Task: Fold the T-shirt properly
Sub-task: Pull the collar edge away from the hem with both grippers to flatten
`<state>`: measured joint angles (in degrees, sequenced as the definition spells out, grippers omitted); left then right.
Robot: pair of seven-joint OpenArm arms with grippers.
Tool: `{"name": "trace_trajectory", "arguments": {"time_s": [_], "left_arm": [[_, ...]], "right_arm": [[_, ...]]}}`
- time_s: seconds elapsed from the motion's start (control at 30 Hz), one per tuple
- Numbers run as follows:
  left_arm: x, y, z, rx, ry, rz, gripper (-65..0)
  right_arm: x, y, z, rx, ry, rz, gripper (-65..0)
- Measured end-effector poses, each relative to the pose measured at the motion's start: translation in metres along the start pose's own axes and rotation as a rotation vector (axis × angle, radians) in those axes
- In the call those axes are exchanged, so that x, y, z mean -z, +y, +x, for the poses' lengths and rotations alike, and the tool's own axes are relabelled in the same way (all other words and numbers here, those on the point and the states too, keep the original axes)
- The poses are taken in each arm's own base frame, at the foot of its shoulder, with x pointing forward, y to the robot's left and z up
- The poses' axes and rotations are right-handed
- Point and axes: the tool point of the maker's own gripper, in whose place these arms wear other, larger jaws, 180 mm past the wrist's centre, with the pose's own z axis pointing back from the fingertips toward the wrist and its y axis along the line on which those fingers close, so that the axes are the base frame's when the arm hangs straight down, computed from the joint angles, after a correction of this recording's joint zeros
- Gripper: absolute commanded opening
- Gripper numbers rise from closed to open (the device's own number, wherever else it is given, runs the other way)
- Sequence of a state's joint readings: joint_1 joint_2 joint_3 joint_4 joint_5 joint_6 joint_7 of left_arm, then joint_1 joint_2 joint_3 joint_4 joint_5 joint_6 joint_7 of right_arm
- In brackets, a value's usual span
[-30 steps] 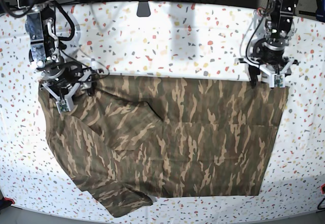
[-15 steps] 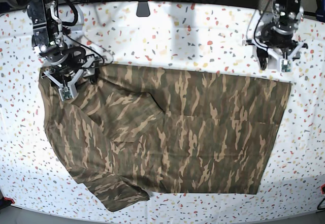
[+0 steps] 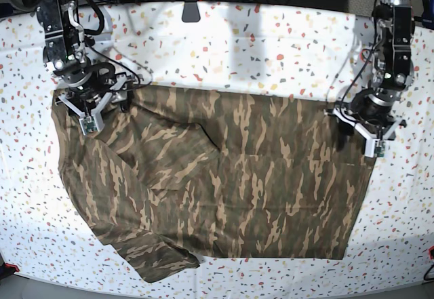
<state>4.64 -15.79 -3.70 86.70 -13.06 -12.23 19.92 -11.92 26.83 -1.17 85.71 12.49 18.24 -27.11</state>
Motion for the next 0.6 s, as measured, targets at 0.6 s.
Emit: {"name": "trace_trajectory", "arguments": {"time_s": [0.6], "left_arm": [[-0.011, 0.014, -0.083, -0.063, 0.084, 0.035, -30.9]], "right_arm": [[-0.009, 0.005, 0.002, -0.034, 0.031, -0.005, -25.6]]}}
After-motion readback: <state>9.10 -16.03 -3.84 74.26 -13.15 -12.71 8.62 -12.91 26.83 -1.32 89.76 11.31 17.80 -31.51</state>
